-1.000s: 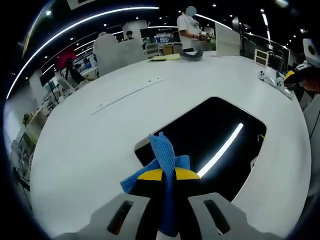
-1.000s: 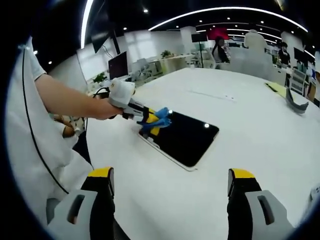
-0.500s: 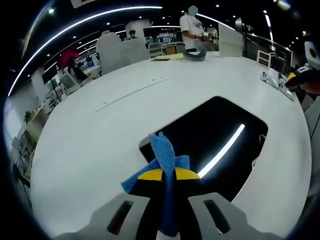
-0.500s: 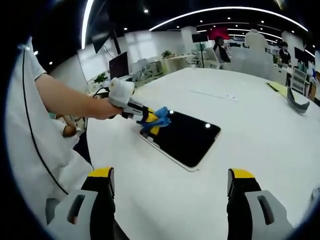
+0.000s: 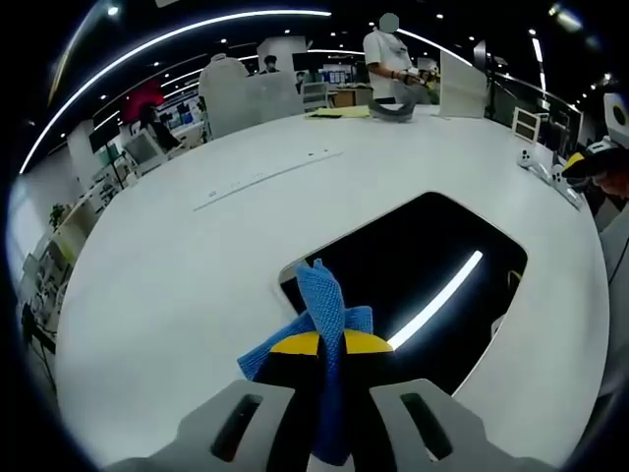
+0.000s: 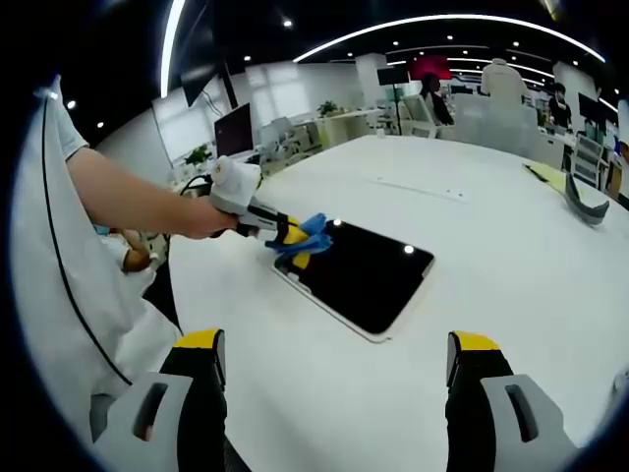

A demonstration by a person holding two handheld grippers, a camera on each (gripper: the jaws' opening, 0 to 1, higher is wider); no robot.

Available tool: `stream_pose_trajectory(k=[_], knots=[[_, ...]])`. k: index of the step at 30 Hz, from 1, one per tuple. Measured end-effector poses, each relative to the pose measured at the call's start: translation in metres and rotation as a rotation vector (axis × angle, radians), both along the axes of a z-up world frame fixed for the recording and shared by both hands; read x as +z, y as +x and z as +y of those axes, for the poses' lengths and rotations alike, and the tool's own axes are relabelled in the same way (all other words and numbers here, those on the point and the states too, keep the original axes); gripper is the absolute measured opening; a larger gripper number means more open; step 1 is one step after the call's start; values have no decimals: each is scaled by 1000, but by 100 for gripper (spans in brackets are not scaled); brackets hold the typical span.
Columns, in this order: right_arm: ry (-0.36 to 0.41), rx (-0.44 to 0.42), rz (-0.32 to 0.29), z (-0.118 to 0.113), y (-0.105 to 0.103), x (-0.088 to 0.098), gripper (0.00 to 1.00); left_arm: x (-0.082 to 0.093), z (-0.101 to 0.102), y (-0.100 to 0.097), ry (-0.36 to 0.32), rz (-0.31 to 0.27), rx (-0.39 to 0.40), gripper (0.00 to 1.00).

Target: Wipe the mirror surface with the cleaning cloth until all visible marks leave the cleaned area.

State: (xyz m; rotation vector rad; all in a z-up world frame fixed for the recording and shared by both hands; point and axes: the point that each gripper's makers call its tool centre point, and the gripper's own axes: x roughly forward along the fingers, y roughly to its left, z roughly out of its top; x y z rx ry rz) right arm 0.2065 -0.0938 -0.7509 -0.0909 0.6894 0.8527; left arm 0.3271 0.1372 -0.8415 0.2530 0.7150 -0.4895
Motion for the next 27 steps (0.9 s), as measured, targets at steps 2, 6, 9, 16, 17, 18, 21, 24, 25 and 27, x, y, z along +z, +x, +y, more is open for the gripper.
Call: stream_pose_trajectory(k=[2,6,9,16,17,18,21,24,25,27], knots=[[2,0,-2,0,1,1,93,0,0,0,0,1,2,4],[4,1,-4,1,1,2,93,0,1,-4,-1,-4,11,4],[0,2,-3,0,1,0,93,0,4,-5,-23,-4,21,4],[2,10,1,3,0,-1,93,0,3,-9,-20,-2,27,4],[2,11,-1,3,1,-1,93,0,3,-9,-27,-2,29,4],[4,12,-1,5,1,0,93,0,3,-9,-28,-2,28,4],[-1,15,-5,5,2,-1,93,0,3,-10,-20,-2,23,4],[0,18,-9,7,3,1,93,0,3,-13,-17,0,26,4],[0,19,-11,7,3,1,93,0,3,-14,-17,0,28,4],[8,19,-10,8,4,3,93,0,3,-16,-18,0,32,4]])
